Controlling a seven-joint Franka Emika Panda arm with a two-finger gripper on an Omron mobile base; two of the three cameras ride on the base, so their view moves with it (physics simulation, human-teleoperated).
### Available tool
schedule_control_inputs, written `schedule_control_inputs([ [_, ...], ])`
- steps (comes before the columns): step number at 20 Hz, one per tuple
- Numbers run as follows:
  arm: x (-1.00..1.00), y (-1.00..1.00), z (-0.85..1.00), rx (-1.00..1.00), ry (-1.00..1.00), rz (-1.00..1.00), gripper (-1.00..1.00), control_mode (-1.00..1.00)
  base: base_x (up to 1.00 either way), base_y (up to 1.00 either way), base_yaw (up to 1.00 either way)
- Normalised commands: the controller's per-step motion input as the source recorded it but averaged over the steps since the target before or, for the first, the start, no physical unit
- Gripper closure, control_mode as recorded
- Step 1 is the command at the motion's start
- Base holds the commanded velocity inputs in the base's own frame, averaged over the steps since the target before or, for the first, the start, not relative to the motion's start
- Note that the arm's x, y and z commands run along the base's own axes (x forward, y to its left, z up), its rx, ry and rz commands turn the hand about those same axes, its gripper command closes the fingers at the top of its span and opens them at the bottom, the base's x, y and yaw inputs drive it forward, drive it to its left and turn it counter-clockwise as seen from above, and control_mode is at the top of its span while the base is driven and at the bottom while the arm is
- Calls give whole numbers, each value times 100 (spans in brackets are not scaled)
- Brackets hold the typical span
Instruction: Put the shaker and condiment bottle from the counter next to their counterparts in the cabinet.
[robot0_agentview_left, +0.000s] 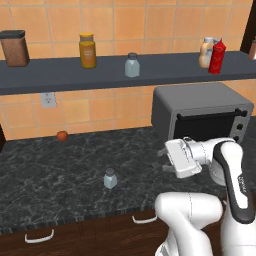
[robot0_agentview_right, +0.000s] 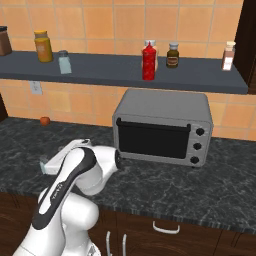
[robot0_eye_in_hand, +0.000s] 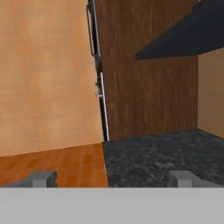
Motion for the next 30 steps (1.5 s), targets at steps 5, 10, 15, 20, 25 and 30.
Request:
schedule_control_inputs([
  [5, 6, 26, -34, 0, -4, 0, -100, -100, 0, 0, 0],
  [10, 1, 50, -22, 0, -7, 0, -100, -100, 0, 0, 0],
  [15, 0, 50, -56, -1, 0, 0, -100, -100, 0, 0, 0],
  [20, 7, 8, -56, 0, 0, 0, -100, -100, 0, 0, 0],
  [25, 12, 0, -50, 0, 0, 0, -100, -100, 0, 0, 0],
  [30, 13, 18, -67, 0, -1, 0, -100, -100, 0, 0, 0],
])
